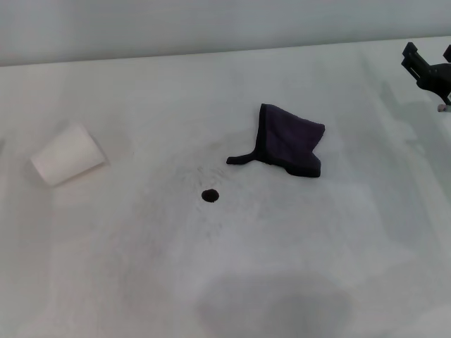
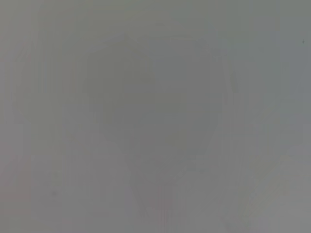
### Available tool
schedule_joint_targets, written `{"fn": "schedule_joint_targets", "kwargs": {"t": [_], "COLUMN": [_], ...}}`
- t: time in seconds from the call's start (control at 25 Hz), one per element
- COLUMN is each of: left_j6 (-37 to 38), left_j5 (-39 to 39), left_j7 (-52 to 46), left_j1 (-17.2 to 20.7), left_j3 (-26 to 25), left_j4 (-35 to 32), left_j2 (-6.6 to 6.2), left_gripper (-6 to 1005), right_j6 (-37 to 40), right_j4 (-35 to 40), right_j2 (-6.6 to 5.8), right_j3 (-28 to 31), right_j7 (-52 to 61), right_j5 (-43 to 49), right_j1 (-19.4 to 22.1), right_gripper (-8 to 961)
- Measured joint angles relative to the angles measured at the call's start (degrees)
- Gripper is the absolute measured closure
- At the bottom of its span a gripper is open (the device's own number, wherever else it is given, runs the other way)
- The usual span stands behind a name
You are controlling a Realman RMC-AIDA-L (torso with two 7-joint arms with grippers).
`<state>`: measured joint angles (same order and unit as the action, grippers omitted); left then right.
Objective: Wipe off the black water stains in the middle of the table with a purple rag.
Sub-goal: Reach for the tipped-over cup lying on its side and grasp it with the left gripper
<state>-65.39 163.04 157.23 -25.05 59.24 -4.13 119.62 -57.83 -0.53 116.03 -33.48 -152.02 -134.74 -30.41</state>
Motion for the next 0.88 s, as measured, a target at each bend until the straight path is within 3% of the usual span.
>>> {"fn": "schedule_joint_targets", "kwargs": {"t": [0.68, 0.88], "left_j6": [0.0, 1.02], "left_j5": [0.0, -2.58], "left_j7": [-0.57, -11.86], "left_j1": [-0.37, -0.36], "left_j3": [0.0, 3.63], "left_j4": [-0.09, -3.12], "left_j2": [0.08, -1.19], "left_gripper": [126, 127], "right_j6": [0.0, -0.05], "right_j4": [0.09, 0.38], "right_j2": [-0.01, -0.02], "right_j3": [0.05, 0.32], "right_j7": [0.05, 0.15], "right_j5": [0.01, 0.0], "right_j1": [0.0, 0.48], "right_gripper": [79, 80]}}
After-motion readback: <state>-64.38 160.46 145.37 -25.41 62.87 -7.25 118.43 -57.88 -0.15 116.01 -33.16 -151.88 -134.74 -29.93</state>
